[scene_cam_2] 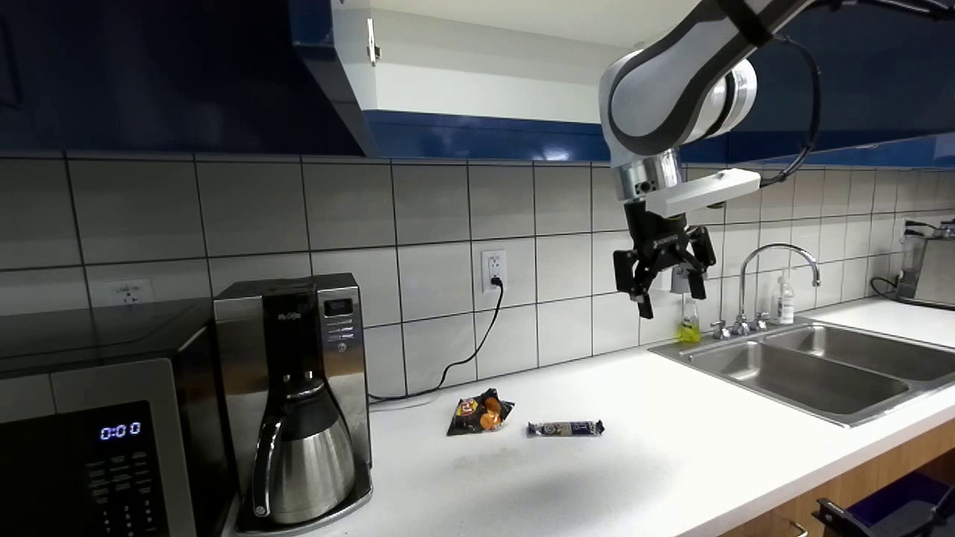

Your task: Put the chocolate bar inside the cabinet

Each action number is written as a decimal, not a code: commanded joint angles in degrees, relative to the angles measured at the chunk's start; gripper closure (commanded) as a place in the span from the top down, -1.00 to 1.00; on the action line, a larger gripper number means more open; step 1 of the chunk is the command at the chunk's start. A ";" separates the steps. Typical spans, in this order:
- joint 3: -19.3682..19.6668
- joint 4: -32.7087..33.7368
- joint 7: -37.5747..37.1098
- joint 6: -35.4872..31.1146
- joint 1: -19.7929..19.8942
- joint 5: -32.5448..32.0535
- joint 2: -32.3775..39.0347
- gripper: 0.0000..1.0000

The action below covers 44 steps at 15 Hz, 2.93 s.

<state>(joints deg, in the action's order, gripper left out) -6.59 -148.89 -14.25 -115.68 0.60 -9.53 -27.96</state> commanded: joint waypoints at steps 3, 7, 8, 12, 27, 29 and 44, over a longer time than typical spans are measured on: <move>-0.15 -2.46 -4.79 -6.96 2.46 -3.08 5.61 1.00; -0.10 -2.14 -7.21 -11.30 3.13 -5.14 10.93 1.00; -0.04 -1.70 -7.64 -12.16 3.14 -5.64 12.36 1.00; 0.03 0.20 -9.37 -16.52 2.81 -7.98 17.84 1.00; 5.18 18.13 -12.62 -21.01 -2.05 -11.76 39.99 1.00; 6.21 21.09 -12.69 -20.92 -3.42 -11.78 42.83 1.00; 10.63 34.02 -9.54 -21.27 -9.02 -9.42 56.48 1.00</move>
<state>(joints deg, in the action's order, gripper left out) 3.22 -116.74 -24.85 -136.76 -7.67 -19.67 26.95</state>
